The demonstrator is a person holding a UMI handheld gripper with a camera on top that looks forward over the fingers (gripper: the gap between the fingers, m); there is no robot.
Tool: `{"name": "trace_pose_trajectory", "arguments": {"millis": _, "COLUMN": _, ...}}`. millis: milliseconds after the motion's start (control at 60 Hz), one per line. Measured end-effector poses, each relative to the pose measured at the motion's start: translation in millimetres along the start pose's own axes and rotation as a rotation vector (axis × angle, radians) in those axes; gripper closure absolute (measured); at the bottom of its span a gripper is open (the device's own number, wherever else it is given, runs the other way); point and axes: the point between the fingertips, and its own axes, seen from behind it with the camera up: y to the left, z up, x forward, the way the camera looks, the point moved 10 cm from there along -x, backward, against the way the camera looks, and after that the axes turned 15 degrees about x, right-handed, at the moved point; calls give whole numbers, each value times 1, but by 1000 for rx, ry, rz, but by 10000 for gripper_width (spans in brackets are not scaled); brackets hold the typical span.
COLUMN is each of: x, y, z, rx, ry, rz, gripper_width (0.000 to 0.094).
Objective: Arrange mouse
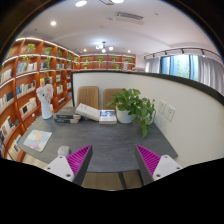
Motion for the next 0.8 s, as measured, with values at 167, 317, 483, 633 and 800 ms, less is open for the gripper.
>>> {"name": "trace_pose_trajectory", "arguments": {"millis": 167, "x": 13, "y": 16, "z": -47, "rx": -3, "ry": 79, "rz": -2, "gripper_width": 94}}
{"name": "trace_pose_trajectory", "arguments": {"millis": 317, "x": 16, "y": 43, "z": -107, "rx": -31, "ry": 178, "rz": 37, "gripper_width": 94}}
{"name": "trace_pose_trajectory", "arguments": {"millis": 483, "x": 30, "y": 95, "z": -170, "rx": -71, "ry": 274, "rz": 135, "gripper_width": 87}}
{"name": "trace_pose_trajectory", "arguments": {"millis": 633, "x": 63, "y": 150, "z": -201, "rx": -84, "ry": 322, "rz": 187, "gripper_width": 77}}
{"name": "trace_pose_trajectory", "arguments": {"millis": 800, "x": 120, "y": 193, "z": -204, "rx": -71, "ry": 314, "rz": 157, "gripper_width": 76}}
